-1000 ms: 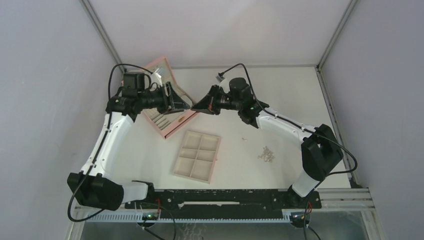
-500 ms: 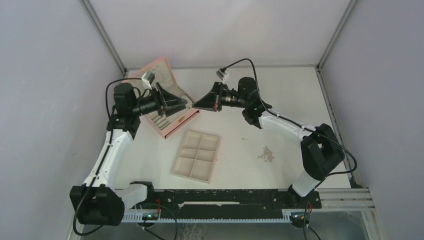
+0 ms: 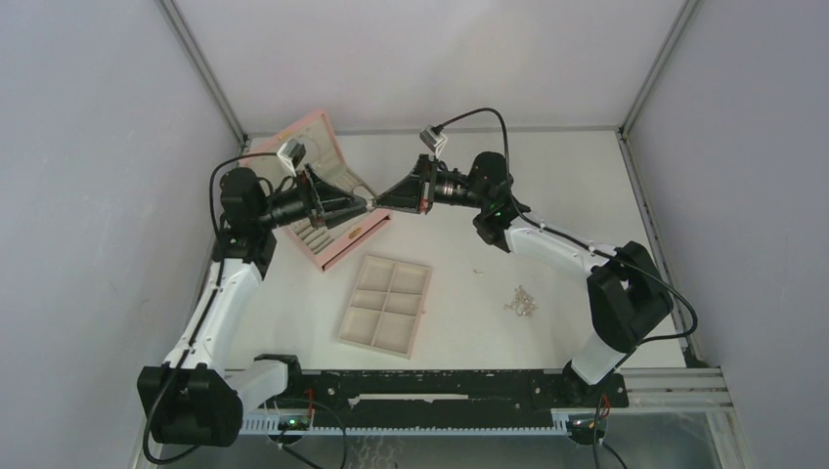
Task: Organize the mixed jewelry
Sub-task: Place the jewelry in the jewelry box.
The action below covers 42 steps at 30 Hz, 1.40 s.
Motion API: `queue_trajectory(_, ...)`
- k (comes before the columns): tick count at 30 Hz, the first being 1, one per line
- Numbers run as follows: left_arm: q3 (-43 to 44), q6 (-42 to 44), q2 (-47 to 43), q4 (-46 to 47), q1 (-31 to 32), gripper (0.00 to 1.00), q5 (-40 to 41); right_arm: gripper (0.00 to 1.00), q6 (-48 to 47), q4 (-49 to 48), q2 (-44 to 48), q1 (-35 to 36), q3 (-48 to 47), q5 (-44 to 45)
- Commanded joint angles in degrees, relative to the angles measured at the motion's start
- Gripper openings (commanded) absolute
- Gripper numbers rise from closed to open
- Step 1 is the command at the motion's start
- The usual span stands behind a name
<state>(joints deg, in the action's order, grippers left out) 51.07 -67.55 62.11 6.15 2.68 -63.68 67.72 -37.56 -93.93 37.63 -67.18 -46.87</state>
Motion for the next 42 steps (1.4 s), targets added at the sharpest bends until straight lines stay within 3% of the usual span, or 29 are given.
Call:
queue_trajectory(1, 0.55, -1.09, -0.94, 3.02, 0.57, 0.43, -1.89, 0.0, 1.81, -5.63, -0.35, 0.76, -0.63, -0.24)
queue_trajectory(13, 1.77, -1.2, -0.57, 3.05, 1.19, 0.24, -2.49, 0.0, 2.26, -5.97, -1.09, 1.14, -0.64, 0.18)
queue_trajectory(26, 1.94, -2.74, -0.91, 4.04, 1.19, 0.39, -2.81, 0.0, 1.93, -5.42, -0.91, 1.05, -0.68, 1.4)
queue_trajectory(42, 1.99, -3.93, -0.99, 5.54, 1.45, 0.22, -3.16, 0.0, 3.12, -6.47, -1.34, 1.12, -0.67, 2.31)
